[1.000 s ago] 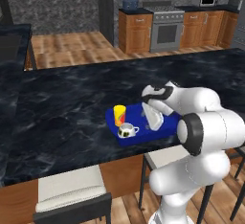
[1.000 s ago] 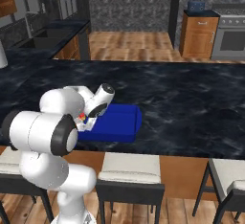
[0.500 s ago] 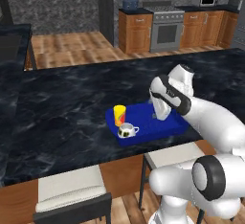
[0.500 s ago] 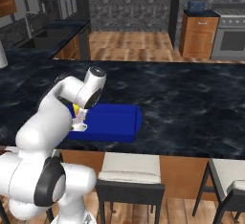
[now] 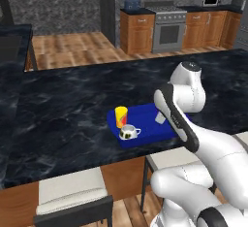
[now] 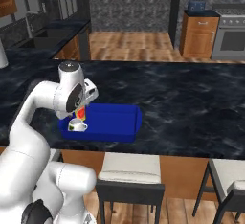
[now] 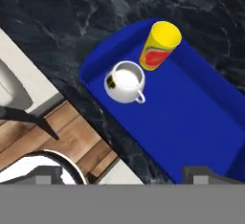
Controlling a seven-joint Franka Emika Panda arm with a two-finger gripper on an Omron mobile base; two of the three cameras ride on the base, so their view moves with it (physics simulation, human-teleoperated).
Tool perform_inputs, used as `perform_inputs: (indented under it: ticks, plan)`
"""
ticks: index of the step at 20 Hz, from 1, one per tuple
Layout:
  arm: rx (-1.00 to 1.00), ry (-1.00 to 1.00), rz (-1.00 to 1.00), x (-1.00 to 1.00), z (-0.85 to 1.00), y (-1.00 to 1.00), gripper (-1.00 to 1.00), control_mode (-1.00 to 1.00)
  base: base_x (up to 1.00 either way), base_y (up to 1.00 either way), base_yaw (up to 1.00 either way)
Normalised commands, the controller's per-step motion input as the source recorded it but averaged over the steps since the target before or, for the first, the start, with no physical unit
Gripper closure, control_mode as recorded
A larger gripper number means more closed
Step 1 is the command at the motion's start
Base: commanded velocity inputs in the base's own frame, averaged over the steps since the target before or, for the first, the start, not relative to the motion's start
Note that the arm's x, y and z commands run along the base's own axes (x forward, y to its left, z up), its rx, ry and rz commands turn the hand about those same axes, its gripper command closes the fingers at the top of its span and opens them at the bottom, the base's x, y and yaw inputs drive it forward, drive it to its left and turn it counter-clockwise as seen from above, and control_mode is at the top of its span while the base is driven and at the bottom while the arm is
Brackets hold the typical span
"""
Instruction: There is a tray on the dining counter. Grab the cup, mug, and pitcher and place them on the tray. The pitcher may be placed next to the tray if it cannot fit the tray.
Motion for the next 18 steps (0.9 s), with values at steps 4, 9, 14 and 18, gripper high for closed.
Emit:
perform_inputs:
  ticks: [4, 9, 14, 18]
  plan:
    - [0.12, 0.23, -0.62, -0.67, 0.44, 0.00, -1.00, -1.00, 0.00, 0.00, 0.00]
    - [0.18, 0.20, -0.52, -0.57, 0.47, 0.00, -1.00, -1.00, 0.00, 0.00, 0.00]
    - [0.08, 0.08, -0.37, -0.66, 0.27, -0.07, -1.00, -1.00, 0.00, 0.00, 0.00]
    - [0.00, 0.00, -0.17, -0.70, 0.00, -0.03, -1.00, -1.00, 0.00, 0.00, 0.00]
